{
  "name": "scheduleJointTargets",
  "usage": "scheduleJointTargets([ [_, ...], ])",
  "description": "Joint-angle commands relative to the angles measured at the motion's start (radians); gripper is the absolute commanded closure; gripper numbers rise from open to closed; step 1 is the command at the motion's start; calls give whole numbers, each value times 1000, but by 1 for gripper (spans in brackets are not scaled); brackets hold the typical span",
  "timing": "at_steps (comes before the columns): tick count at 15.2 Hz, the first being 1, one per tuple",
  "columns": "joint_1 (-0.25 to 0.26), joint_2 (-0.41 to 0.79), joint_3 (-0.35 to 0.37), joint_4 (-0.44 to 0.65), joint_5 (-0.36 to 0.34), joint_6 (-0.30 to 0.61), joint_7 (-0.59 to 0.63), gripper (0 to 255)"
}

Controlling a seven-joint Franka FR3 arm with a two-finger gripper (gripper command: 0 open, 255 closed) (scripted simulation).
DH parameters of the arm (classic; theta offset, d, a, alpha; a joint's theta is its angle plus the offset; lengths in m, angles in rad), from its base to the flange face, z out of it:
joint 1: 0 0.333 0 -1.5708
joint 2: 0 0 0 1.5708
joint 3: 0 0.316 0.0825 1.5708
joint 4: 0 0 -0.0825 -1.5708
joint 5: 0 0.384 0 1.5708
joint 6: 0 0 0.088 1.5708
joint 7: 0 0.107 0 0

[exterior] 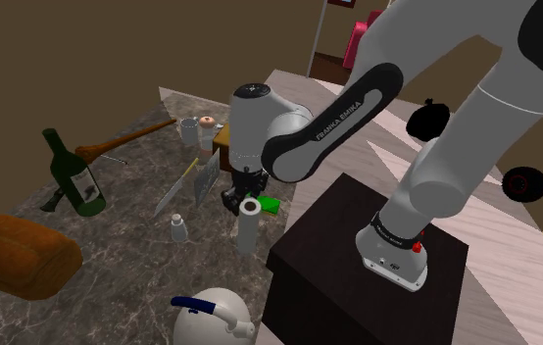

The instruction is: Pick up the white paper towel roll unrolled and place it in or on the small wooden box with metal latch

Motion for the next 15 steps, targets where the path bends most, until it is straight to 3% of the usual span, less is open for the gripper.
scheduleJointTargets([
  [1,2,-27,-1,6,21,-30,-16,255],
  [15,20,-192,-30,73,105,-249,-81,255],
])
